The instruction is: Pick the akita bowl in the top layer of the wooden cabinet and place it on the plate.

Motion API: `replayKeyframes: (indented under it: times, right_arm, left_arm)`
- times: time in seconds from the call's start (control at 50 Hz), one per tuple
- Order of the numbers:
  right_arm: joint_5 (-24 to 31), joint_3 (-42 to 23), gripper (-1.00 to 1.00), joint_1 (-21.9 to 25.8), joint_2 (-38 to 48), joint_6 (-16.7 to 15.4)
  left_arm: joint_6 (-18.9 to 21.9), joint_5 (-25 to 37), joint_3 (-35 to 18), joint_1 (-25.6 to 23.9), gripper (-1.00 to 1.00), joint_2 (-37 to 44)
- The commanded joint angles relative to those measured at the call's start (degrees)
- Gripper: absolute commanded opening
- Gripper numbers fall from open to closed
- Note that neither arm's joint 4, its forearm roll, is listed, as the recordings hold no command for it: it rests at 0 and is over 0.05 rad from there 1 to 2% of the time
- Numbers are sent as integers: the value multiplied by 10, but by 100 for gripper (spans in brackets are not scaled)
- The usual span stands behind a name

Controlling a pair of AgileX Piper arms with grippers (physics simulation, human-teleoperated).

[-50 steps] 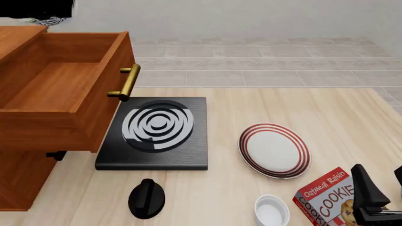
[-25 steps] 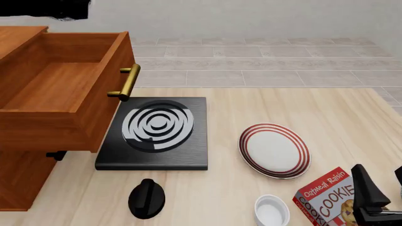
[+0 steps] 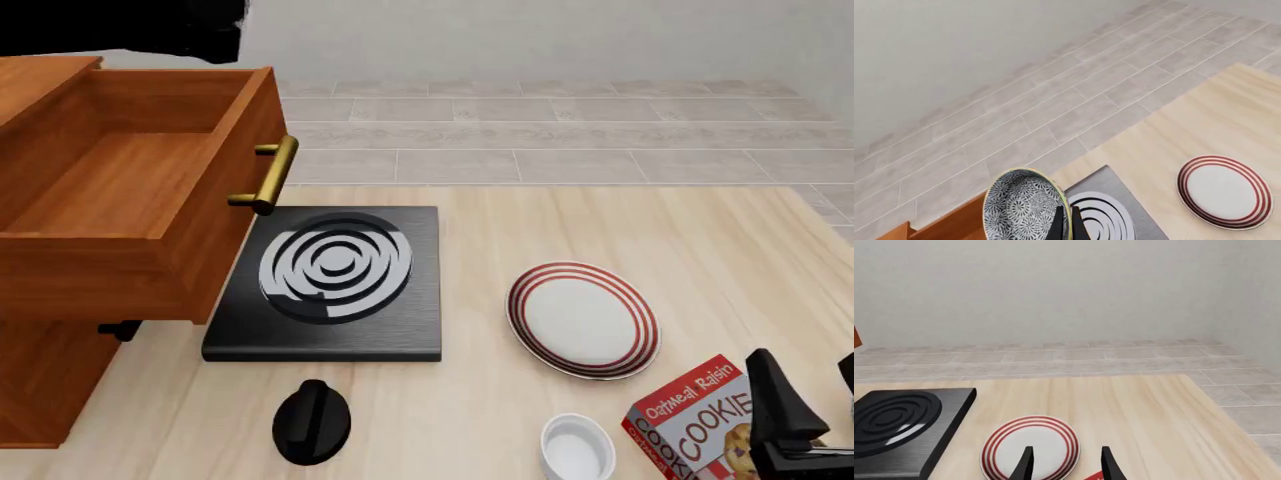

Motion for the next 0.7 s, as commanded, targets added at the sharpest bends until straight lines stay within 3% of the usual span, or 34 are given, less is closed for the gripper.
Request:
replayKeyframes:
  times: [0.02, 0.7]
  right_arm:
    - [0, 0, 100, 0, 0, 1]
    - [3, -1, 100, 1, -4, 0]
  left_arm:
    - [8, -17, 6, -21, -100, 9]
    - [26, -61, 26, -82, -100, 37]
